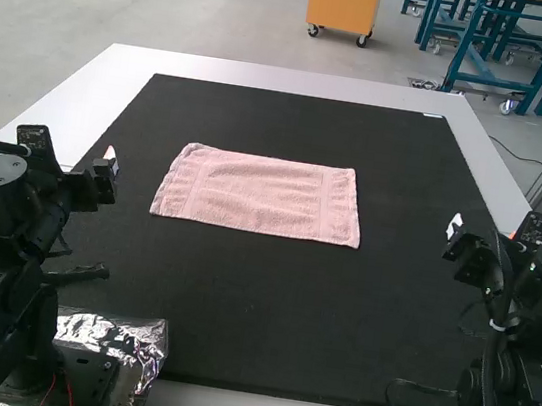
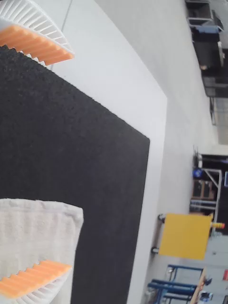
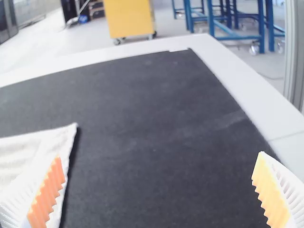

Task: Fold the towel.

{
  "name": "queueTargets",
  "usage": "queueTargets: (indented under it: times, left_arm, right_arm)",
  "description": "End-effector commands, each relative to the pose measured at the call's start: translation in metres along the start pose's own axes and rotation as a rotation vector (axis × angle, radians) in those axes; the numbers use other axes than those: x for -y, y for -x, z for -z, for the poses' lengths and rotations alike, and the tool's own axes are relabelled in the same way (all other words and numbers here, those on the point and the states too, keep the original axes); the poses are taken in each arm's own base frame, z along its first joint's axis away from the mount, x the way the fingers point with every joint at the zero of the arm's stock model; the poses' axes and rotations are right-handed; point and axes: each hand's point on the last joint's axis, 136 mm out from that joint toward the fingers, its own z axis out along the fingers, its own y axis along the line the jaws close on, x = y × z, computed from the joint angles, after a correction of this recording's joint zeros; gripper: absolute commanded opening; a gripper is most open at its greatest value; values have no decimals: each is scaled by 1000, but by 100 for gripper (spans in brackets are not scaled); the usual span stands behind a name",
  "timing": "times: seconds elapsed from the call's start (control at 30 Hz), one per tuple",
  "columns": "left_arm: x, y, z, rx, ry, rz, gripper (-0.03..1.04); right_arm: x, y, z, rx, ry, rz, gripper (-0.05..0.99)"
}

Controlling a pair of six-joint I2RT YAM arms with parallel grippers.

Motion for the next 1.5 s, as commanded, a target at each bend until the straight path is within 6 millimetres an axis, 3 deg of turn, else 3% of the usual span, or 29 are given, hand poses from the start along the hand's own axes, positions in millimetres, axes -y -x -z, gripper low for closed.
queueTargets:
  times: [0.0, 1.2, 1.3, 1.4, 1.47]
  left_arm:
    - [-2, 0, 0, 5, 9, 10, 97]
    - [-1, 0, 0, 7, 7, 10, 97]
    - [-1, 2, 0, 16, 6, -37, 97]
    - [1, 19, 1, 85, 3, -162, 97]
    - [1, 31, 2, 134, 9, -167, 97]
  right_arm:
    - [1, -2, 0, -1, -2, 6, 91]
    - [2, 1, 0, 12, -6, 6, 91]
    - [-2, 27, 2, 118, 13, -22, 91]
    - [-8, 67, 10, 284, 39, -27, 91]
    - [-10, 82, 15, 350, 35, 30, 91]
